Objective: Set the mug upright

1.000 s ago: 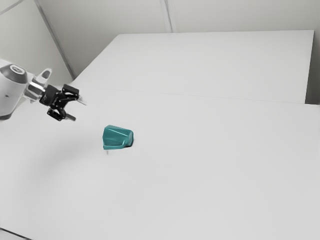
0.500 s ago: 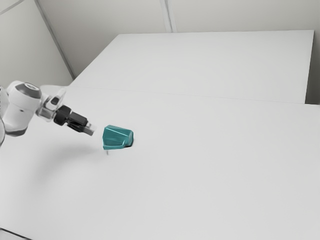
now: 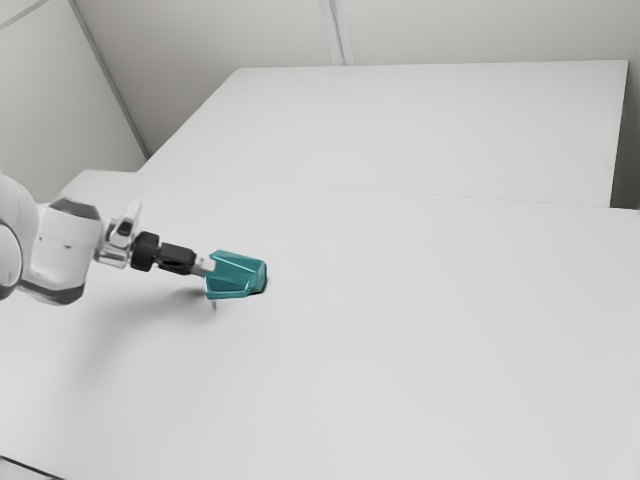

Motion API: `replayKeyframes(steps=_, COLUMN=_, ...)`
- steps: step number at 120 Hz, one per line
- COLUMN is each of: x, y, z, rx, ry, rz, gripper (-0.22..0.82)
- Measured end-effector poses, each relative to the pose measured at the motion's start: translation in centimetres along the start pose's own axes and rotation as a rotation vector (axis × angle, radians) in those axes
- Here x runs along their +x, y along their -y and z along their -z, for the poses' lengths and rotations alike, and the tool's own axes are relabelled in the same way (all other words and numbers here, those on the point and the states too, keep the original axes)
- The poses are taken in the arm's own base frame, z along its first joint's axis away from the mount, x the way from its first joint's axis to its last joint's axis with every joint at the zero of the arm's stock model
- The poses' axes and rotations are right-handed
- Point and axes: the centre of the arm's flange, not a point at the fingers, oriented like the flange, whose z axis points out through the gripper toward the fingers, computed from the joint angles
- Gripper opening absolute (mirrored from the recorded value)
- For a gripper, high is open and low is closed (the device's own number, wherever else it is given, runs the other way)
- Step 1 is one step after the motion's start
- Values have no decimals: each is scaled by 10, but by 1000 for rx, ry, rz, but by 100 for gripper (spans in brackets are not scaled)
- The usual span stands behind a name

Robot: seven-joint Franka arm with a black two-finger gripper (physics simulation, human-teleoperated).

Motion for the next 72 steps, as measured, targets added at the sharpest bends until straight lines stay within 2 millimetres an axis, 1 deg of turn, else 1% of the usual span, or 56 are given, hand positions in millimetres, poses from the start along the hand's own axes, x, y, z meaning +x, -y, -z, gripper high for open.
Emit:
replayKeyframes(steps=24, x=6, y=-8, z=-25, rx=-13, ry=-3, rz=-16, gripper=60)
replayKeyframes(steps=37, x=7, y=-9, z=-33, rx=-5, ry=-9, rz=2, gripper=60)
replayKeyframes(steps=48, x=8, y=-7, z=-34, rx=12, ry=-16, rz=19, gripper=60)
replayKeyframes(steps=52, x=8, y=-7, z=-34, rx=19, ry=-18, rz=24, gripper=55)
replayKeyframes(steps=72, x=8, y=-4, z=-31, rx=44, ry=-26, rz=49, gripper=20)
